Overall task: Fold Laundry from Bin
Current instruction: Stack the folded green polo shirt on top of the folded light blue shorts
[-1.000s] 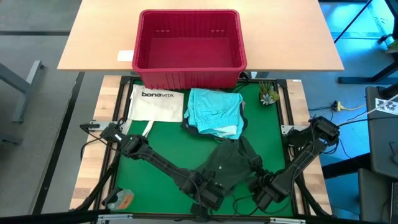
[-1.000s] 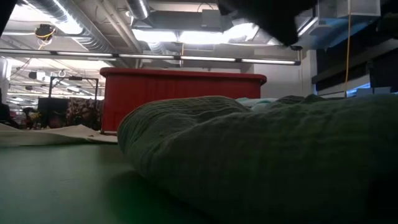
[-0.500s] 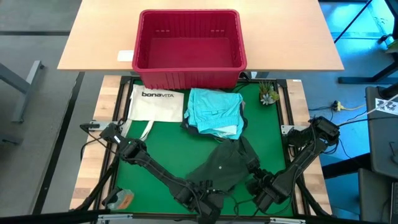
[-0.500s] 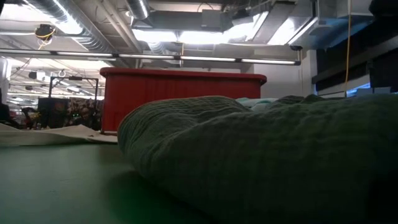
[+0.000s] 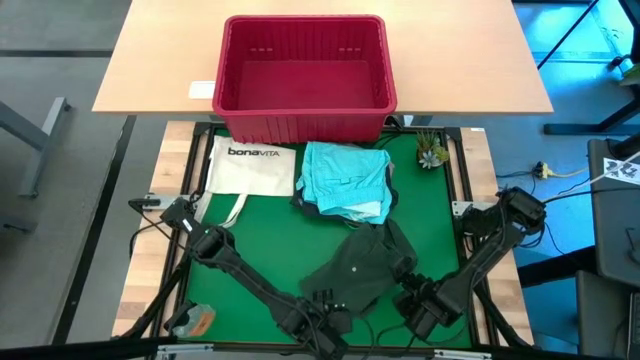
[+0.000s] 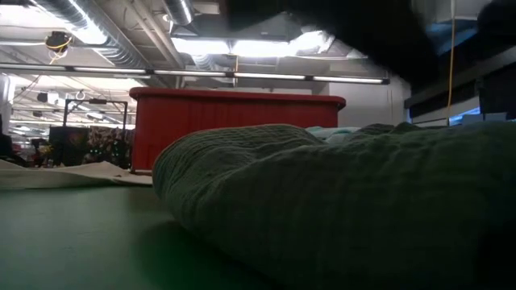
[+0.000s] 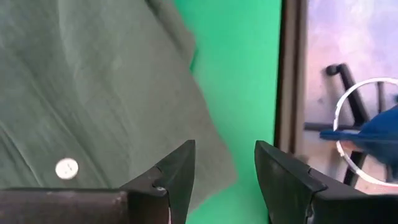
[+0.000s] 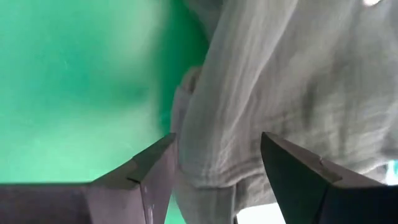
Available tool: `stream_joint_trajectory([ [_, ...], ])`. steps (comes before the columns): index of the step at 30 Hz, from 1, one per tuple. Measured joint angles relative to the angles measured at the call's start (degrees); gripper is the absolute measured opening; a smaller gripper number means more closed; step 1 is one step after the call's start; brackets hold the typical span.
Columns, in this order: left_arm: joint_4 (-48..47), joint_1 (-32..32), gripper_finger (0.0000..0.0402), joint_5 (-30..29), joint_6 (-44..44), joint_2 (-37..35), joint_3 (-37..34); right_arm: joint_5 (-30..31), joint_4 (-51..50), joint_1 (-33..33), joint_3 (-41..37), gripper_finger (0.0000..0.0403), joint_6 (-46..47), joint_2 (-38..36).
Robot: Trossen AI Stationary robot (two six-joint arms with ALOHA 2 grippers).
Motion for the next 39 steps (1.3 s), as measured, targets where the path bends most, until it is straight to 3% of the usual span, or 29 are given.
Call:
stream_joint_trajectory([
  [7,3.6,0.0,0.016,0.0,-1.5,0.0,-3.6,3.0,1.8,0.0,-5.0,0.0232,0.3,0.0],
  [15,5.2,0.2,0.016,0.0,-1.3,0.0,-7.6,8.1,10.6,-0.1,-9.9,0.0232,-1.7,0.0],
  [27,2.5,2.2,0.016,7.1,-1.5,-0.2,-10.4,6.1,19.5,-0.1,-13.2,0.0232,-2.3,-0.2],
  [39,-11.3,3.1,0.0186,8.6,-1.5,-0.4,-10.4,3.1,28.1,-3.1,-13.2,0.0232,-2.0,-0.1],
])
